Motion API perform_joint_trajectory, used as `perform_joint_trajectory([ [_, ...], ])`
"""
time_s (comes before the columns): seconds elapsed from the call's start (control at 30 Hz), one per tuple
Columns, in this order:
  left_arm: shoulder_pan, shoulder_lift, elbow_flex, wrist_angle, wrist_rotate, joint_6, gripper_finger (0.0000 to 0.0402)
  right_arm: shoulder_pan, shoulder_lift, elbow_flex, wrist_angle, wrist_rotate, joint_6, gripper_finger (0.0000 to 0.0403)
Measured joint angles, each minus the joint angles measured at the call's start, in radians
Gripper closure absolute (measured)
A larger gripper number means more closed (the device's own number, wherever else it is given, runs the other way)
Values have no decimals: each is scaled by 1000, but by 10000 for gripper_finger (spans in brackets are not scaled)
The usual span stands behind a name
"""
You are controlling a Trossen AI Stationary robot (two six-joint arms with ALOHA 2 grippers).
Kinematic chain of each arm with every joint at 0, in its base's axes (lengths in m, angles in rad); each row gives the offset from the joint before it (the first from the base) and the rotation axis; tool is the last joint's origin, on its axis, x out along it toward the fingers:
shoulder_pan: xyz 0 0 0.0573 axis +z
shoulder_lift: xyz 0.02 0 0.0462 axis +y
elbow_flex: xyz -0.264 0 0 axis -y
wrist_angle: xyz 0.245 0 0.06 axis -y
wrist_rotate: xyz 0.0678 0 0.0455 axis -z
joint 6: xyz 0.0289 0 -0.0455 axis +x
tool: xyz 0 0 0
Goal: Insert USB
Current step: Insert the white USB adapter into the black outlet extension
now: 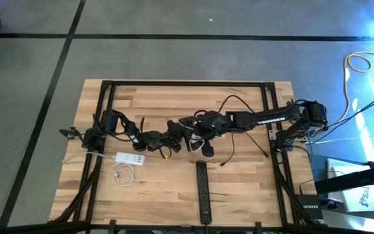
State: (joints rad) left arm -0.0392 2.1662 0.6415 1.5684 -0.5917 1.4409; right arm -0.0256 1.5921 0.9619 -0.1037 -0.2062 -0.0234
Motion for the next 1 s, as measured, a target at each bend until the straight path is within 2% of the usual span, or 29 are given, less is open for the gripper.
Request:
perform_joint_trajectory([
  [0.5, 0, 0, 2, -4, 1, 8, 141, 0, 27, 2, 14, 5, 25, 233],
  [0.7, -1, 0, 6, -7, 0, 12, 141, 2, 25, 4, -11, 42, 24, 233],
  [0.9, 0, 0, 6, 1, -2, -6, 141, 22, 30, -2, 100, 29, 27, 233],
  [1.0, -1, 0, 6, 1, 5, -3, 141, 36, 30, -1, 92, 31, 1, 233],
])
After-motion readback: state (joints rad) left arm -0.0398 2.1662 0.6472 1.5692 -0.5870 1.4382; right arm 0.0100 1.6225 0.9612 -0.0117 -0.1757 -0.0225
